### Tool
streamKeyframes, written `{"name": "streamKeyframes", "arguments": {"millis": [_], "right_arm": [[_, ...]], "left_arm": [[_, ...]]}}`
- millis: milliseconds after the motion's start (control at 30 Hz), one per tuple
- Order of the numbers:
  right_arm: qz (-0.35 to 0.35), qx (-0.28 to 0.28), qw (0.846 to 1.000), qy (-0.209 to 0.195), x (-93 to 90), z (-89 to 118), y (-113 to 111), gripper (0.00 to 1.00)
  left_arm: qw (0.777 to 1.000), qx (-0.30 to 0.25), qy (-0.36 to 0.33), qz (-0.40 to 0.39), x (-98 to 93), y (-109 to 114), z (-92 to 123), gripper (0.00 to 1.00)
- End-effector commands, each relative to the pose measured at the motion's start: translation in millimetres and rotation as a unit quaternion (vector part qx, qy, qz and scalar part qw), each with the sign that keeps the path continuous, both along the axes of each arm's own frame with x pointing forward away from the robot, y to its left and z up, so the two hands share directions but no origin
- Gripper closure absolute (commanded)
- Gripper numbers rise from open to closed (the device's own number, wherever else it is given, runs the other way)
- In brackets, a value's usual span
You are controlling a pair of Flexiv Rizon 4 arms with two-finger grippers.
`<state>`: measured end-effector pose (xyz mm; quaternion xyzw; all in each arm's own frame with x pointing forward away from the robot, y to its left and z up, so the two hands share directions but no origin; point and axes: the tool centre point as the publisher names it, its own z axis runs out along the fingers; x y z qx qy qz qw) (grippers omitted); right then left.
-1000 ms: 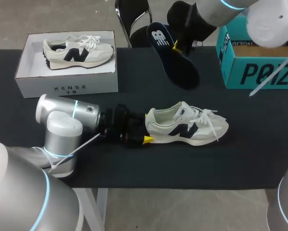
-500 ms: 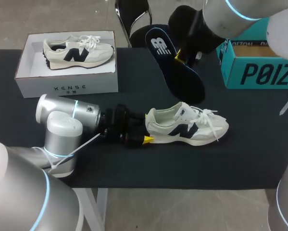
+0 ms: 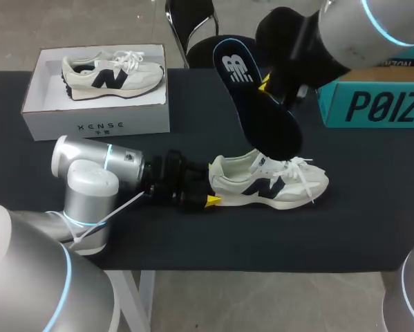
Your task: Take the shoe out of the shoebox, open the shoe tongue, remove and reinsert the insole, then place the shoe into the shoebox
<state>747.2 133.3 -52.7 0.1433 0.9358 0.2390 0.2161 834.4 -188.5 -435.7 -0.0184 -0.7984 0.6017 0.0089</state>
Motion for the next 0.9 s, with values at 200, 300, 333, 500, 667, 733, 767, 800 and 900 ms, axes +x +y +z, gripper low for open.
{"name": "streamKeyframes", "arguments": {"millis": [200, 300, 333, 500, 667, 733, 767, 800, 900], "right_arm": [[-0.014, 0.0, 1.0, -0.017, -25.1, 28, -25, 1.0], [-0.021, -0.003, 1.0, -0.015, -23.2, 32, -30, 1.0], [-0.021, -0.006, 1.0, -0.014, -23.0, 34, -31, 1.0], [-0.026, -0.006, 1.0, -0.006, -22.1, 38, -33, 1.0], [-0.034, -0.007, 0.999, 0.002, -18.8, 37, -32, 1.0], [-0.034, -0.007, 0.999, 0.002, -18.8, 37, -32, 1.0], [-0.034, -0.007, 0.999, 0.002, -18.8, 37, -32, 1.0], [-0.034, -0.007, 0.999, 0.002, -18.8, 37, -32, 1.0], [-0.034, -0.007, 0.999, 0.002, -18.8, 37, -32, 1.0]], "left_arm": [[1.0, 0.0, 0.0, 0.0, -0.7, -1, -4, 1.0], [1.0, 0.0, 0.0, 0.0, -0.7, -1, -4, 1.0], [1.0, 0.0, 0.0, 0.0, -0.7, -1, -4, 1.0], [1.0, 0.0, 0.0, 0.0, -0.7, -1, -4, 1.0], [1.0, 0.0, 0.0, 0.0, -0.7, -1, -4, 1.0], [1.0, 0.0, 0.0, 0.0, -0.7, -1, -4, 1.0], [1.0, 0.0, 0.0, 0.0, -0.7, -1, -4, 1.0], [1.0, 0.0, 0.0, 0.0, -0.7, -1, -4, 1.0], [1.0, 0.0, 0.0, 0.0, -0.7, -1, -4, 1.0]]}}
